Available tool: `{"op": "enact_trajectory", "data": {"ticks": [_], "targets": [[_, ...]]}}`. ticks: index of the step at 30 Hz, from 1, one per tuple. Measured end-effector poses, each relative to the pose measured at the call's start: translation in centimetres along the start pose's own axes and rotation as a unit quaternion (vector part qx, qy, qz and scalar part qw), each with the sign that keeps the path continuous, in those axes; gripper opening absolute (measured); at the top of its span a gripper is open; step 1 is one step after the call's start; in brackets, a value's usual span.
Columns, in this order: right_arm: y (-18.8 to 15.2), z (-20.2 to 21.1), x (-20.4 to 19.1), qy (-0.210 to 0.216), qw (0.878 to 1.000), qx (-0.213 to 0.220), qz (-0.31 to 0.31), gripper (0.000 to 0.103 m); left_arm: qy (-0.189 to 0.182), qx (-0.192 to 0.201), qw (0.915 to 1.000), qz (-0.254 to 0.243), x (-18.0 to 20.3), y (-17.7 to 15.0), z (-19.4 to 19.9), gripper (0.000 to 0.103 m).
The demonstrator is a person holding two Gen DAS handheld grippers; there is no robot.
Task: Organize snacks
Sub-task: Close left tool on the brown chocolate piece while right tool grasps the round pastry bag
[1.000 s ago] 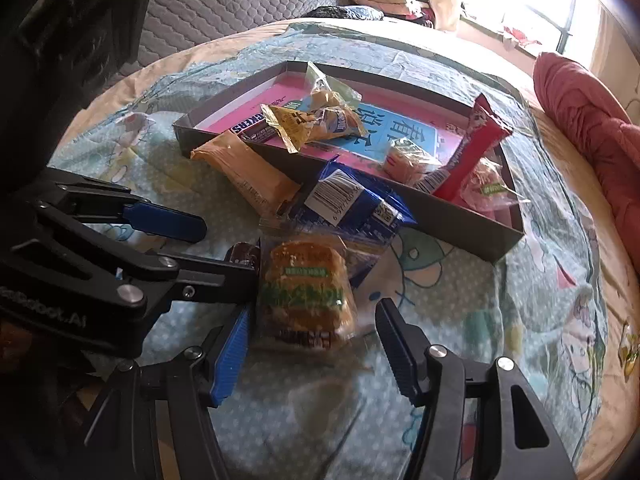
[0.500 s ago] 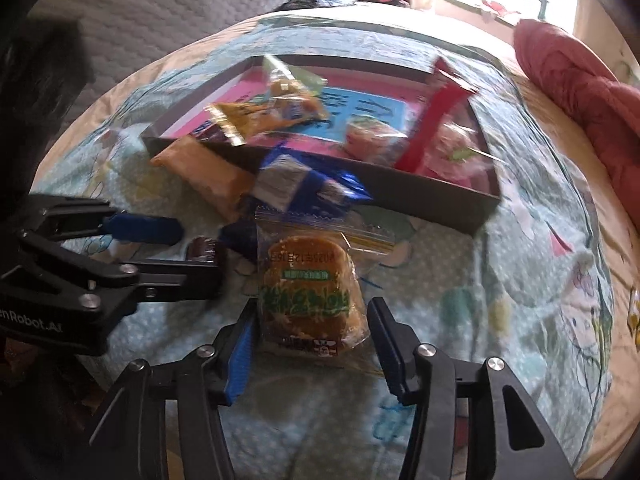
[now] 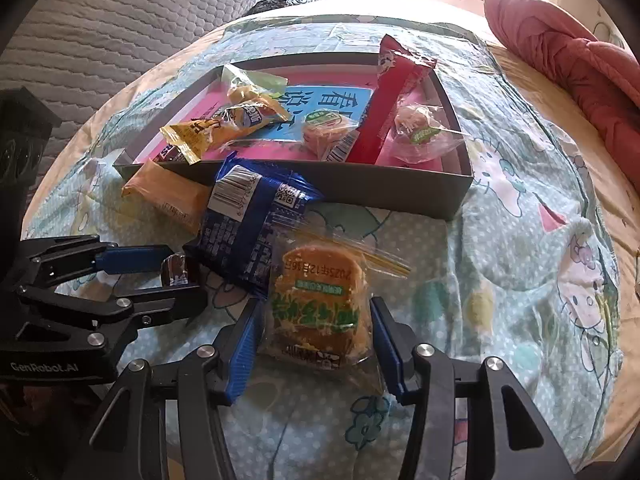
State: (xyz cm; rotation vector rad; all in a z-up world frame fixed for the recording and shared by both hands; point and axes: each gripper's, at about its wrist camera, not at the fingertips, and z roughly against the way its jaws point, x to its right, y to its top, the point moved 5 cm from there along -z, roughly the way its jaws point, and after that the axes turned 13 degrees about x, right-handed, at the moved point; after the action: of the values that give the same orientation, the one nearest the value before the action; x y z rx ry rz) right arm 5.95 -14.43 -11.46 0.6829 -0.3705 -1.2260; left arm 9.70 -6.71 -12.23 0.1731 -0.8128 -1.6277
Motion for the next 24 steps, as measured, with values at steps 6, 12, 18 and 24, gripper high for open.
{"op": "enact_trajectory", "data": {"ticks": [6, 12, 18, 24], "targets": [[0.3, 0.0, 0.5, 0.005, 1.000, 0.003, -0.014, 0.051, 0.003, 0.005, 0.9998, -0.019, 0.3, -0.3, 0.0, 0.039], [0.4, 0.1, 0.7, 0.014, 1.000, 0.003, -0.028, 0.050, 0.000, 0.011, 0.9998, -0.017, 0.2, -0.3, 0.4, 0.039], [0.6, 0.3, 1.2, 0.023, 0.999, 0.008, -0.046, 0.048, 0.003, 0.018, 0.9998, -0.009, -0.1, -0.4, 1.6, 0.039], [0.8, 0.7, 1.4, 0.029, 0.998, 0.014, -0.054, 0.046, 0.016, 0.034, 0.9993, -0.007, -0.5, 0.0, 3.0, 0.039]]}}
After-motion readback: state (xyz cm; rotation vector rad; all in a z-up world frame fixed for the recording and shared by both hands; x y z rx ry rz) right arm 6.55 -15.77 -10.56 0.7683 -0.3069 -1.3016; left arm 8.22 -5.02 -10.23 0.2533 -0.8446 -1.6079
